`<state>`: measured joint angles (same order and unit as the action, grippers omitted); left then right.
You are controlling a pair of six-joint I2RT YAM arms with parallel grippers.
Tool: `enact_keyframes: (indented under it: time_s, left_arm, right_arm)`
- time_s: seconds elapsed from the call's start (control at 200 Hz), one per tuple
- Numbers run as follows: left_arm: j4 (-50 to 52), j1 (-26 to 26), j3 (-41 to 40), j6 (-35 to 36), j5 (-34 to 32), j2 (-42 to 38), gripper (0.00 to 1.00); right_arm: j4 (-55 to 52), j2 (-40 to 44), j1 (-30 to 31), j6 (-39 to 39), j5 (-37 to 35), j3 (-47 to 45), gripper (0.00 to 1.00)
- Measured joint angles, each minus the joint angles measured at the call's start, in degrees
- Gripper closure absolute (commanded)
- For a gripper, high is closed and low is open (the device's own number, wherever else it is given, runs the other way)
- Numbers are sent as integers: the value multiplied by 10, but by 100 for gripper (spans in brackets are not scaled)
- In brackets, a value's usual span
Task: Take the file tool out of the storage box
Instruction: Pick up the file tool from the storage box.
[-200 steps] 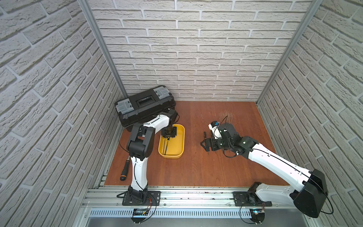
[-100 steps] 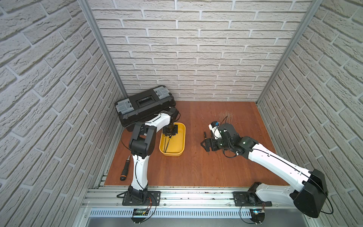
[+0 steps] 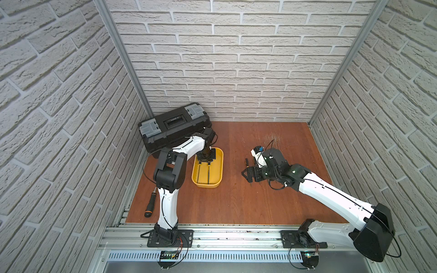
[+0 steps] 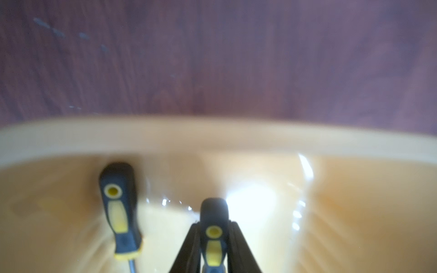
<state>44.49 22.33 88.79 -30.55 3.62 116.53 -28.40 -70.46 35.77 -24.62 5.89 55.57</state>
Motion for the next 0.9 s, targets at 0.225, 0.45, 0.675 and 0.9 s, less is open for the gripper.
enact_keyframes:
  time_s: [0.225,0.45,0.675,0.9]
  left_arm:
    - [-30,3,-5,-27,59,-79,82]
    - [-61,3,-10,-62,114,-139,81]
    - [-83,7,-23,-88,152,-153,81]
    - [-98,15,-31,-106,177,-156,81]
  right_arm:
    - [28,-10,0,-9,33,-7,9]
    - [68,-52,3,-39,70,-8,20]
    - [109,-103,10,-67,102,1,39]
    - [152,-125,18,-91,129,5,55]
